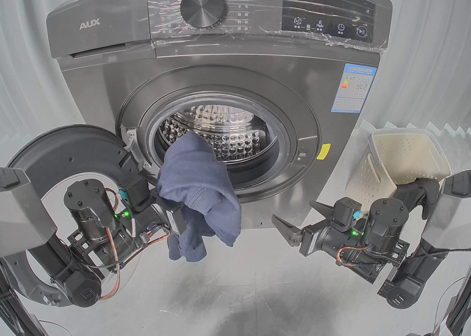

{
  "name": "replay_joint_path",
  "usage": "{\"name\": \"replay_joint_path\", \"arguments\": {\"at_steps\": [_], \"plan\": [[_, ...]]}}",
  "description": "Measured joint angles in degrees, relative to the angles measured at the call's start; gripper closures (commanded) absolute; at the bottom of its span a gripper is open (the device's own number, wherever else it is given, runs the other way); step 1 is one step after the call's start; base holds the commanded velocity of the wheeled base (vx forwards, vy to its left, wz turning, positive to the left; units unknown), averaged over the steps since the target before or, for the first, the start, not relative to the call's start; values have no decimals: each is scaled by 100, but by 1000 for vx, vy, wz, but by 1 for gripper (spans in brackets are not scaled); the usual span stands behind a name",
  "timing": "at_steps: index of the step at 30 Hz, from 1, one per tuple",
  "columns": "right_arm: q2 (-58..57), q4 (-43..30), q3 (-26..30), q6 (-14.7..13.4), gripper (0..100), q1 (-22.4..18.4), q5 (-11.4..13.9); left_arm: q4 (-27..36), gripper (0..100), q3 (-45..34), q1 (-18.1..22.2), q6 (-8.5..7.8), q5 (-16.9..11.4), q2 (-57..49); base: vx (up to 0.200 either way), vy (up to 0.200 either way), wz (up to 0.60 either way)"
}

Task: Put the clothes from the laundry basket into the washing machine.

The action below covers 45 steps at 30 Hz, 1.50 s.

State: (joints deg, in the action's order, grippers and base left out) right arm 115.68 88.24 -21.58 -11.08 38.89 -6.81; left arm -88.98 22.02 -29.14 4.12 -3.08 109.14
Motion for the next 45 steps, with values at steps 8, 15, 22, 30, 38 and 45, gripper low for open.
{"name": "replay_joint_path", "arguments": {"at_steps": [8, 15, 22, 30, 38, 45], "plan": [[0, -2, 6, 0, 0, 5, 1, 2, 100, 6, -104, 11, 2, 105, 0, 0, 0], [-2, 0, 35, 2, 0, 16, 0, 2, 100, 0, -189, 26, 11, 141, 0, 0, 0], [-7, 0, 41, 0, 0, 35, 1, 0, 100, -20, -245, 61, 11, 158, 86, 0, 0], [-63, -2, 102, 0, 0, 129, 4, 0, 100, -60, -368, 55, 68, 260, 0, 0, 0], [-208, 0, 267, 0, 0, 396, 4, -2, 100, 166, -501, 69, 341, 588, 0, 0, 0], [-283, -2, 325, 0, 0, 446, 4, 0, 100, 872, -473, 83, -55, 1142, 0, 0, 0]]}}
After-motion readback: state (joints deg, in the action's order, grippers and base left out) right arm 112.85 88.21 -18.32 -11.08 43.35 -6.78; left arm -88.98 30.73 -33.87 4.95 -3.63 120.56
